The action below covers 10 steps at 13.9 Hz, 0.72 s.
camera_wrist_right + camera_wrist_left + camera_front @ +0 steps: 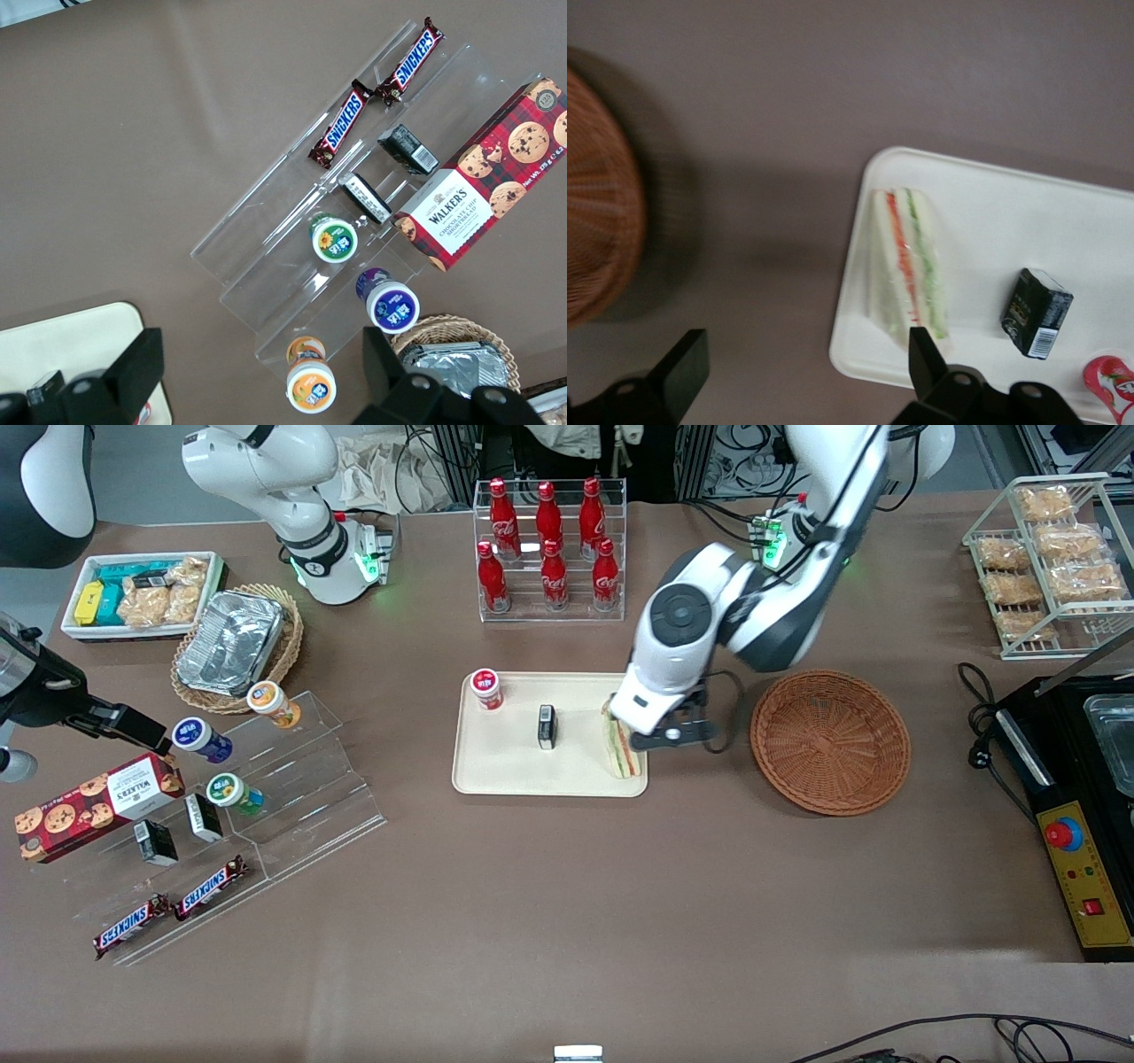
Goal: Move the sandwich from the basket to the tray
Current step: 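Lower the sandwich onto the tray beside the black box and release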
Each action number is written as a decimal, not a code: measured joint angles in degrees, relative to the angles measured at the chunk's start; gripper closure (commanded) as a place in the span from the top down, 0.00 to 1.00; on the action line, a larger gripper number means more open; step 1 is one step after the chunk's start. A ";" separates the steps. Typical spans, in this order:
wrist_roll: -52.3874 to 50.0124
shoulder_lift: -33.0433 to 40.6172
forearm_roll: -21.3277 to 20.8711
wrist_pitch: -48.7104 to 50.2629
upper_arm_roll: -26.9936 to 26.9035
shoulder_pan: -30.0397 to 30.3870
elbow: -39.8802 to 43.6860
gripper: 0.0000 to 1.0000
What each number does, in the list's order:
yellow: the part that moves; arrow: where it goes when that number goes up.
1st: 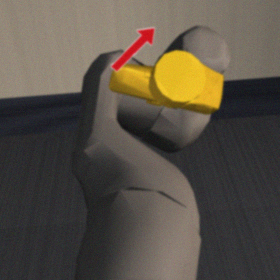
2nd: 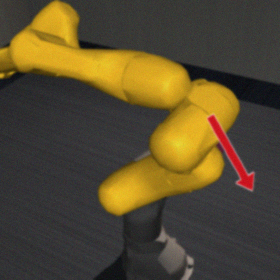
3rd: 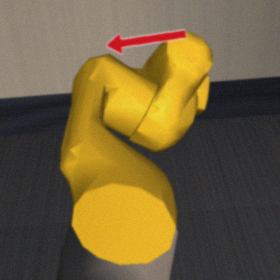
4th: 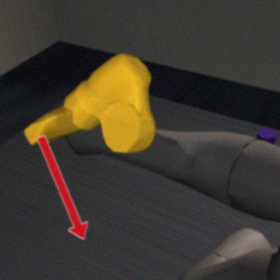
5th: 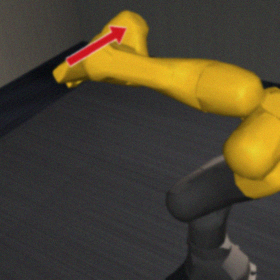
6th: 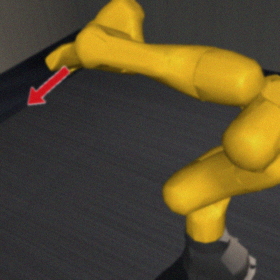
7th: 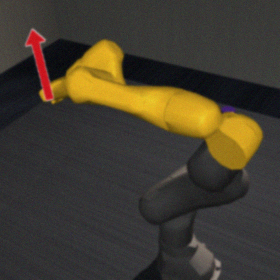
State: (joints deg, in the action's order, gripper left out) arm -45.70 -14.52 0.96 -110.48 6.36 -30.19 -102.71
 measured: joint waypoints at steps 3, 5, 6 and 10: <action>8.46 4.34 -0.02 9.08 -0.84 5.57 2.38 0.99; 13.20 6.92 -0.27 12.84 -1.03 9.02 2.42 0.99; 14.89 7.82 -0.43 13.86 -1.08 10.65 2.42 0.99; 24.34 10.29 -0.55 16.40 -1.28 18.89 2.45 0.99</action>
State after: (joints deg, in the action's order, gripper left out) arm -21.36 -4.23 0.41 -94.07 5.08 -11.31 -100.26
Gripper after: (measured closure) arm 0.004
